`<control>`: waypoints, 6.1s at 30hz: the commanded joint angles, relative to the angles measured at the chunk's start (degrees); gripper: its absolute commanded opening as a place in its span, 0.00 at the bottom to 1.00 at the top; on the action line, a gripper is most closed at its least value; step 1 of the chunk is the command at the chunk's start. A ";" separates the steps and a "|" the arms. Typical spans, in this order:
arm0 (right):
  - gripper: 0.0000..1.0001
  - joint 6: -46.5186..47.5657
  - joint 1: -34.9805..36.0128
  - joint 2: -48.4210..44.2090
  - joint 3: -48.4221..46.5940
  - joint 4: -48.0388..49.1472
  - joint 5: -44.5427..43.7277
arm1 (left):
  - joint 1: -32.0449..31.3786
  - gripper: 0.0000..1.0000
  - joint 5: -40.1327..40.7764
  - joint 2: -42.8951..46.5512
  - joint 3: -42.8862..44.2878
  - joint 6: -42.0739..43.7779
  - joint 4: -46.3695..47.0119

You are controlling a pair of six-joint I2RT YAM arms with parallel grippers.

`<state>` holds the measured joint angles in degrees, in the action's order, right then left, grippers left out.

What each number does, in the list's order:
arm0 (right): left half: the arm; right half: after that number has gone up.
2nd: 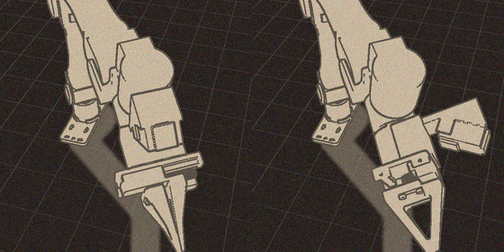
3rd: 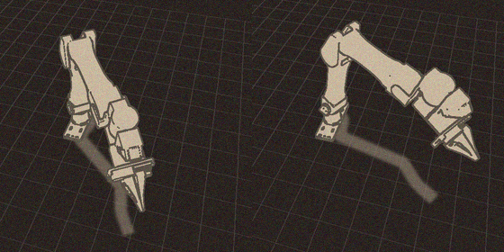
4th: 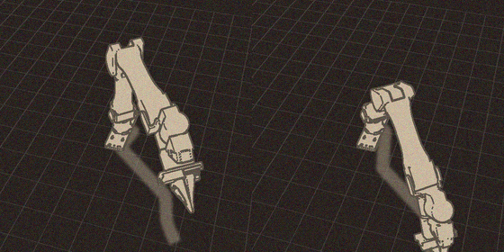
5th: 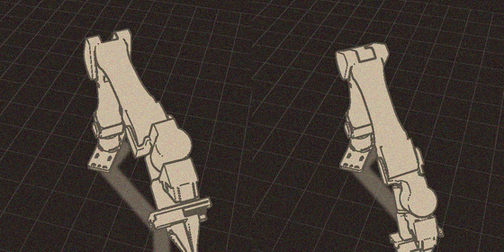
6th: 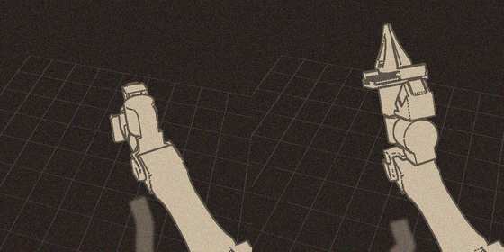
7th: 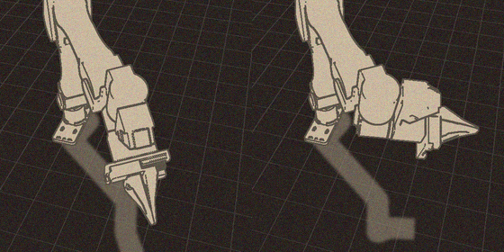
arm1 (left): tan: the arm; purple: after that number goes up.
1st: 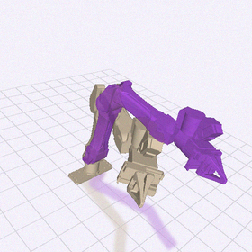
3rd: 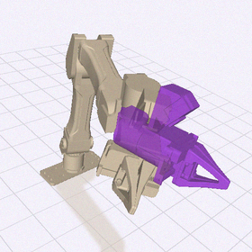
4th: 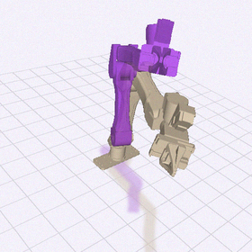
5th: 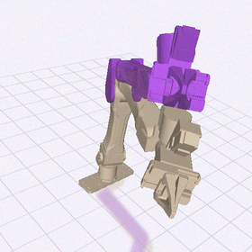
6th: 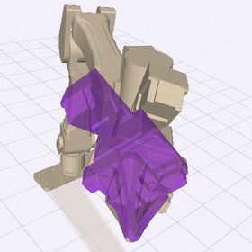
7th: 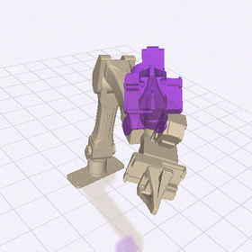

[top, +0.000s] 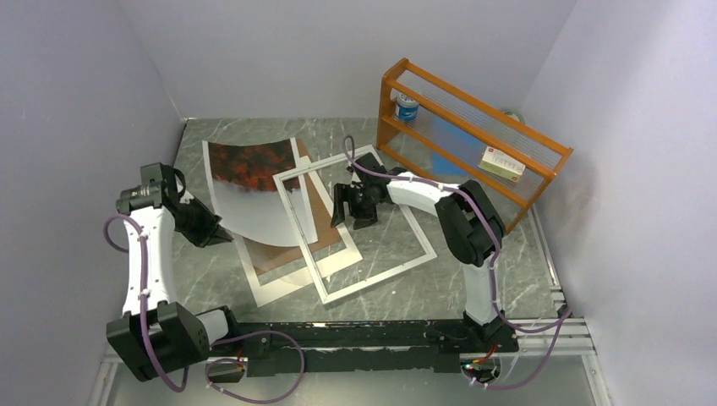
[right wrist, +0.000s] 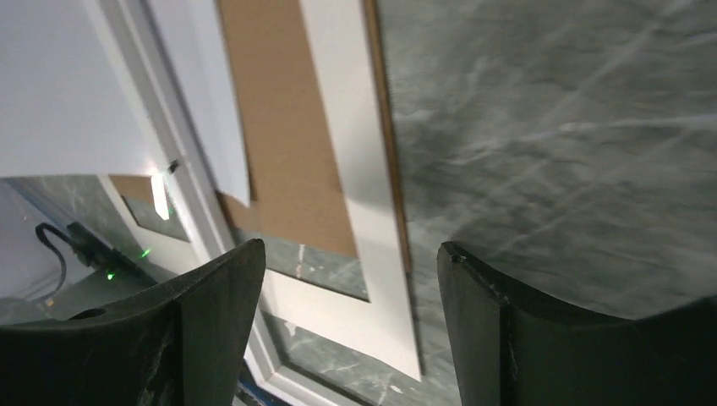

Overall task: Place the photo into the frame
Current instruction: Pick up the photo frame item at the center of the board, then adjust the photo frame at the center of the board, then place the photo frame item in the photo frame.

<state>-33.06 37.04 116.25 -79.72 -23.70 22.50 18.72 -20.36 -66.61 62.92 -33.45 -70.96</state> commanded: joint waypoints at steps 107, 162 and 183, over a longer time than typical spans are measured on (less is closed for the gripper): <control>0.99 -31.75 -11.36 -28.01 -0.48 34.16 10.14 | -2.02 0.03 -47.31 -5.99 42.34 -15.05 59.90; 0.98 -78.79 -2.51 -25.48 14.75 57.05 6.45 | -2.02 0.03 -35.60 -3.25 35.23 -36.73 61.80; 0.51 -88.98 -5.56 -20.02 11.29 70.38 3.30 | -2.23 0.03 -39.04 -1.31 30.11 -55.14 74.78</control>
<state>-118.63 31.88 94.65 -64.64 41.32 25.63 16.78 -57.69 -69.19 93.71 -84.01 -2.63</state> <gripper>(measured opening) 0.551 0.032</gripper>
